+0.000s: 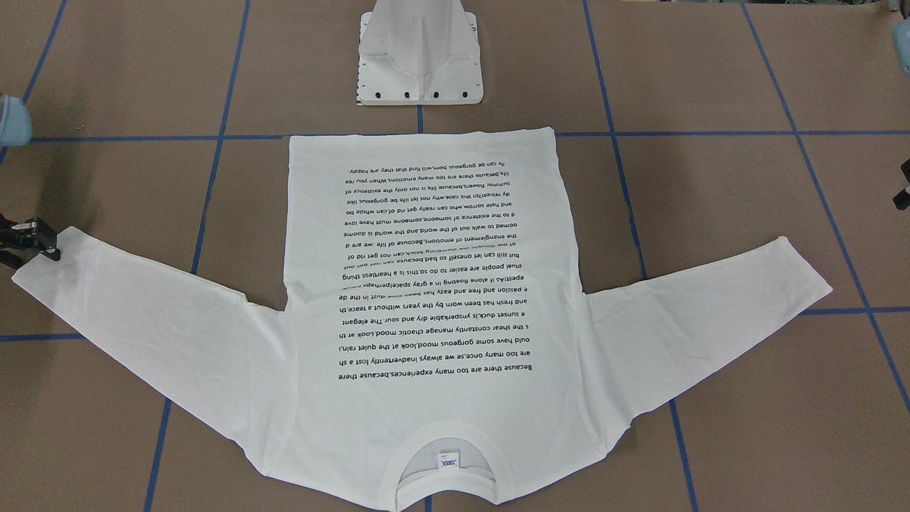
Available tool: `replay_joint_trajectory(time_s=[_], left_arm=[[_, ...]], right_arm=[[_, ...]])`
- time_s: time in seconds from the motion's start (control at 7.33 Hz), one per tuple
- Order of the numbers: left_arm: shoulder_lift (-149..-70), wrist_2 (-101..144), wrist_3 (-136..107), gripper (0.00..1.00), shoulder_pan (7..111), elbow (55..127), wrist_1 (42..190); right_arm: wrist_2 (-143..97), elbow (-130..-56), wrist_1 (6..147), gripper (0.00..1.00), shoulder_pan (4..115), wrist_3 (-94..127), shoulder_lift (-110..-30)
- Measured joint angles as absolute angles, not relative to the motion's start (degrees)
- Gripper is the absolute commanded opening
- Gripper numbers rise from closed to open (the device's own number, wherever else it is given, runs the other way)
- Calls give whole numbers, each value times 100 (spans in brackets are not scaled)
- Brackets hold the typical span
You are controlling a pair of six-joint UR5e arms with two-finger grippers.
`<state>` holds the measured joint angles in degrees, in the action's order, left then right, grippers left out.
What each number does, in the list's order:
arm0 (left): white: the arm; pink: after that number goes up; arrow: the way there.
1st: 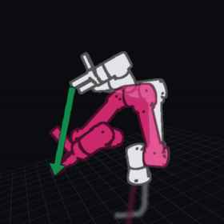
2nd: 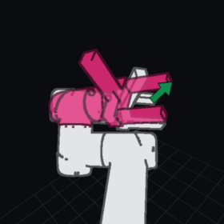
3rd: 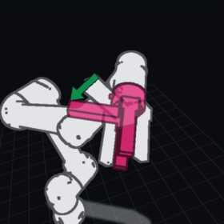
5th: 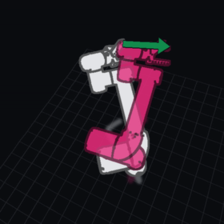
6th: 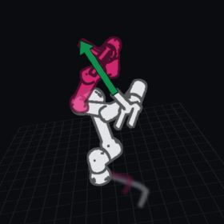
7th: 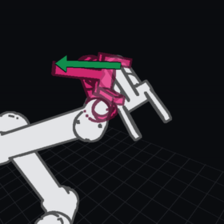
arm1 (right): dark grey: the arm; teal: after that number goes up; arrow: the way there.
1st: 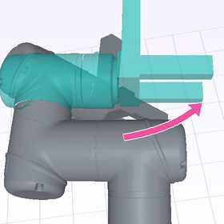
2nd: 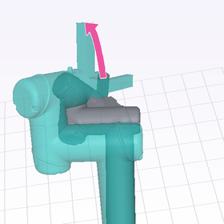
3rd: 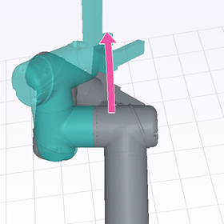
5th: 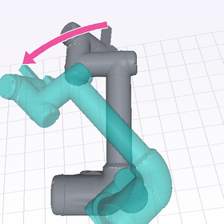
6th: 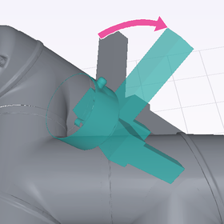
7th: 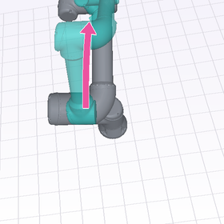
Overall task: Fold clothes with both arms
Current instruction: 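Lower the right gripper onto the cuff of the sleeve nearest it and grasp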
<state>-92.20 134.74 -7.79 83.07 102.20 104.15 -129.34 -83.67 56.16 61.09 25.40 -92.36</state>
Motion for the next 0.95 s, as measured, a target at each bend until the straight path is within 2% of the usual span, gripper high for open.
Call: replay_joint_trajectory(time_s=[0.41, 0.68, 0.95], left_arm=[[-9220, 13475, -784, 99, 8313, 10238, 10415], [-9220, 13481, -797, 97, 8314, 10260, 10413], [-9220, 13482, -807, 97, 8314, 10282, 10409]], right_arm=[[-12992, -8386, 5655, 0, 6107, 2540, -9156], [-13125, -8485, 5740, 0, 6120, 2542, -9100], [-13297, -8889, 5925, 0, 6228, 2548, -9109]])
